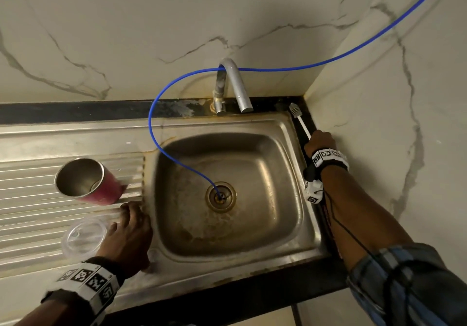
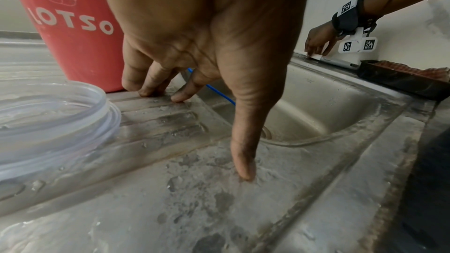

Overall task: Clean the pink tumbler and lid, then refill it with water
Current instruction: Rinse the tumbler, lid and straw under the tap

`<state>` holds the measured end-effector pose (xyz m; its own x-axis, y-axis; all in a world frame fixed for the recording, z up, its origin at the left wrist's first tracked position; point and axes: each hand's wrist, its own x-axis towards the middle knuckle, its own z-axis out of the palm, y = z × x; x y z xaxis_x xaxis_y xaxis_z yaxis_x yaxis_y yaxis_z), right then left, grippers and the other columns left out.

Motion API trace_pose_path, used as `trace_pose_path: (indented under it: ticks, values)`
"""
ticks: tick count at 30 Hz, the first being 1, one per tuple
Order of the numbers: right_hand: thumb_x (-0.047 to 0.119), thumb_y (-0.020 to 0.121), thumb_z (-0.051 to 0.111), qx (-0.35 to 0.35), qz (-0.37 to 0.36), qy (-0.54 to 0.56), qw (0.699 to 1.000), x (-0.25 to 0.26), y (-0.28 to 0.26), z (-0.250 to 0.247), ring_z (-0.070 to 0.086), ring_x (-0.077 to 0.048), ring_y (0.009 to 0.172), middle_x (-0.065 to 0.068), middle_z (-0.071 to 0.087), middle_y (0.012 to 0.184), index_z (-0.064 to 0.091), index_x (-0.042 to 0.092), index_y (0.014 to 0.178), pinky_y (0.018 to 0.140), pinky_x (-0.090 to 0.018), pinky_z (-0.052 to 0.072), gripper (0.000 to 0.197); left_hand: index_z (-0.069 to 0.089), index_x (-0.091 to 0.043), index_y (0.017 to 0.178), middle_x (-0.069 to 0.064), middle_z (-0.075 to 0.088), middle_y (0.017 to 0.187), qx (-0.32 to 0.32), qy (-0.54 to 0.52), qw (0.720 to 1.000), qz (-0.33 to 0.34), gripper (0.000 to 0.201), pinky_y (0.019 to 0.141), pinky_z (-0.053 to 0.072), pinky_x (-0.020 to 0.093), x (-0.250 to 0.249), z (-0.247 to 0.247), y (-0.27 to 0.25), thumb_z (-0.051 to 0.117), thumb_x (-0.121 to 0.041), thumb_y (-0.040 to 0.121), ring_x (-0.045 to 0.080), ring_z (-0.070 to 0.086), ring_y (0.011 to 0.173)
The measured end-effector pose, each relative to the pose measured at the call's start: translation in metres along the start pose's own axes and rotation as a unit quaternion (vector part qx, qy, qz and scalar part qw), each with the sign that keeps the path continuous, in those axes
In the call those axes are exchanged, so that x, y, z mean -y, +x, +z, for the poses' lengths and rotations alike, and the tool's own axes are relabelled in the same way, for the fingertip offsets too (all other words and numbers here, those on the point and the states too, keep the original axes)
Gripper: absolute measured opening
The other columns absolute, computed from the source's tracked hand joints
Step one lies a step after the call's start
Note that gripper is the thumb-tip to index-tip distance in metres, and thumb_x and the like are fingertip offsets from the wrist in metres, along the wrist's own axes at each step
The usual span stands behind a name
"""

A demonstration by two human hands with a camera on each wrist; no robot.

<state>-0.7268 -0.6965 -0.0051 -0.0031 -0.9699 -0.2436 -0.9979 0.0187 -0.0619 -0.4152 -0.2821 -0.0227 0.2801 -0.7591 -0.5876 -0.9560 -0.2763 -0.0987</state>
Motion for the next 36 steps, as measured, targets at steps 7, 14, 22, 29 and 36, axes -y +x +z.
trace_pose_path:
  ticks: [7, 14, 22, 29, 36]
  values:
    - [0.02, 0.095, 0.053, -0.048, 0.004, 0.003, 0.999, 0.028, -0.037, -0.024, 0.042, -0.043, 0.131, -0.021, 0.045, 0.137, 0.053, 0.003, 0.132, 0.102, -0.059, 0.041, 0.04, 0.017, -0.001, 0.163, 0.032, 0.0, 0.169, 0.022, -0.025, 0.999, 0.007, 0.118, 0.122, 0.035, 0.059, -0.001, -0.007, -0.001, 0.085, -0.053, 0.081, 0.048, 0.006, 0.161]
    - [0.022, 0.093, 0.065, -0.038, -0.312, 0.163, 0.935, 0.124, -0.195, 0.032, 0.057, -0.038, 0.12, -0.018, 0.06, 0.127, 0.068, 0.007, 0.125, 0.102, -0.046, 0.049, 0.035, 0.024, 0.002, 0.161, 0.035, 0.003, 0.168, 0.022, -0.036, 0.999, 0.032, 0.121, 0.118, 0.03, 0.071, 0.007, -0.004, -0.005, 0.09, -0.053, 0.075, 0.052, 0.012, 0.158]
    - [0.041, 0.084, 0.082, 0.195, -0.362, 0.35, 0.842, 0.246, -0.321, 0.101, 0.048, -0.008, 0.138, 0.002, 0.046, 0.155, 0.036, 0.021, 0.158, 0.116, -0.031, 0.041, 0.09, 0.055, -0.012, 0.149, 0.01, 0.049, 0.156, -0.144, -0.274, 0.944, 0.111, 0.065, 0.114, 0.046, 0.047, 0.073, 0.006, -0.047, 0.056, -0.049, 0.096, 0.03, 0.039, 0.149]
    - [0.045, 0.065, 0.096, 0.217, -0.343, 0.407, 0.819, 0.315, -0.323, 0.119, 0.04, -0.014, 0.147, -0.001, 0.036, 0.164, 0.01, 0.03, 0.163, 0.122, -0.037, 0.035, 0.131, 0.078, -0.024, 0.113, -0.011, 0.072, 0.118, -0.277, -0.399, 0.874, 0.014, 0.029, 0.098, 0.048, 0.03, 0.136, 0.028, -0.089, 0.062, -0.042, 0.097, 0.015, 0.063, 0.116]
    - [0.025, 0.07, 0.096, 0.196, -0.283, 0.55, 0.761, 0.291, -0.322, 0.102, 0.067, -0.009, 0.115, 0.009, 0.069, 0.128, 0.054, 0.031, 0.138, 0.099, -0.038, 0.056, 0.08, 0.079, -0.032, 0.108, -0.026, 0.071, 0.113, -0.316, -0.476, 0.82, 0.023, 0.02, 0.089, 0.056, 0.029, 0.14, 0.021, -0.097, 0.073, -0.015, 0.099, 0.002, 0.066, 0.111]
